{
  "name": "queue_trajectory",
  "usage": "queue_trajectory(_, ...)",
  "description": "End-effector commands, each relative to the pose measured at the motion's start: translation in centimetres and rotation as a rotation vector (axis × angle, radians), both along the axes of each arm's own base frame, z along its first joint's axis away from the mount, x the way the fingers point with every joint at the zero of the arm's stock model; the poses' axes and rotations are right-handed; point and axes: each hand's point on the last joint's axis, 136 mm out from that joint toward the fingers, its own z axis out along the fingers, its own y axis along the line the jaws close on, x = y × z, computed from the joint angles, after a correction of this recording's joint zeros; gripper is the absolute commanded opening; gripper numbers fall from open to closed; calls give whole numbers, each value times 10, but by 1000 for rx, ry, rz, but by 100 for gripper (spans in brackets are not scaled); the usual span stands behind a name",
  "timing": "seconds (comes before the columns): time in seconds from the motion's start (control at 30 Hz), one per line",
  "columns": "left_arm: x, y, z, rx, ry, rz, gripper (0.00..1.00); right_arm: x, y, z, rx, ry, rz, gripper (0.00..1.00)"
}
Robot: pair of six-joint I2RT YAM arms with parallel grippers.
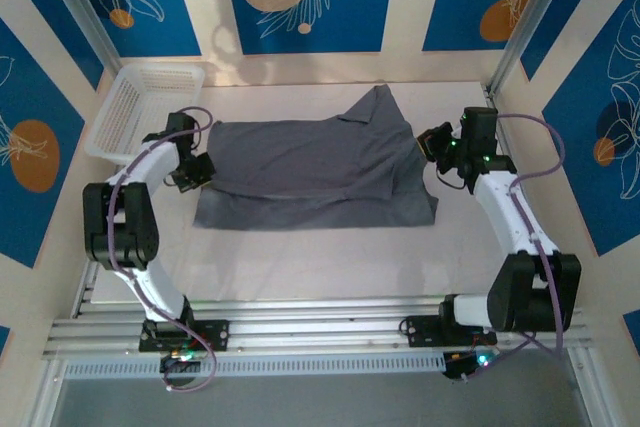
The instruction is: Fold the inside-out t-shirt
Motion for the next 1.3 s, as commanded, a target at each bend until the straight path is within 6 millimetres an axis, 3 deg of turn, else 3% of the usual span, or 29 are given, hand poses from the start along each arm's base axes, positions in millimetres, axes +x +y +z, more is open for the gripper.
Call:
queue_trajectory(0.0,17,13,4,32,-34,31,0,18,5,7,20,-21,41,0)
queue_trajectory(0.2,30,25,-3,66,-29,66,3,47,-3,5,25,-21,24,0)
queue_trajectory(0.3,32,24,-11,61,-2,64,10,58,0,-5,27,29,50,2)
queue_trajectory(0.33,32,24,-14,57,6,67,14,60,2,-9,21,51,61,7)
queue_trajectory(0.4,34,22,-14,43,-4,70,30,65,2,-22,-10,102,71,29)
queue_trajectory(0.47,38,18,-9,27,-29,60,39,69,1,-22,-43,110,96,47)
queue_trajectory(0.63,41,5,37,-29,-132,11,45,55,-22,-16,-139,174,31,55)
queue_trajectory(0.7,35,-9,50,-70,-166,-20,45,38,-20,-25,-123,197,7,52)
queue_trajectory(0.77,27,-28,52,-126,-181,-51,39,17,-4,-47,-81,230,9,40)
queue_trajectory(0.87,14,-59,34,-193,-146,-97,16,-11,17,-93,-30,321,6,10)
queue_trajectory(0.9,11,-66,24,-194,-119,-104,5,-18,22,-107,-20,356,3,4)
queue_trajectory(0.93,9,-68,14,-187,-88,-93,0,-22,25,-116,-15,380,7,0)
queue_trajectory(1.1,11,-62,-35,-154,5,-18,0,-33,29,-161,-28,513,-14,0)
queue_trajectory(1.27,0,-58,-58,-132,77,-3,0,-58,30,-196,-47,656,-63,0)
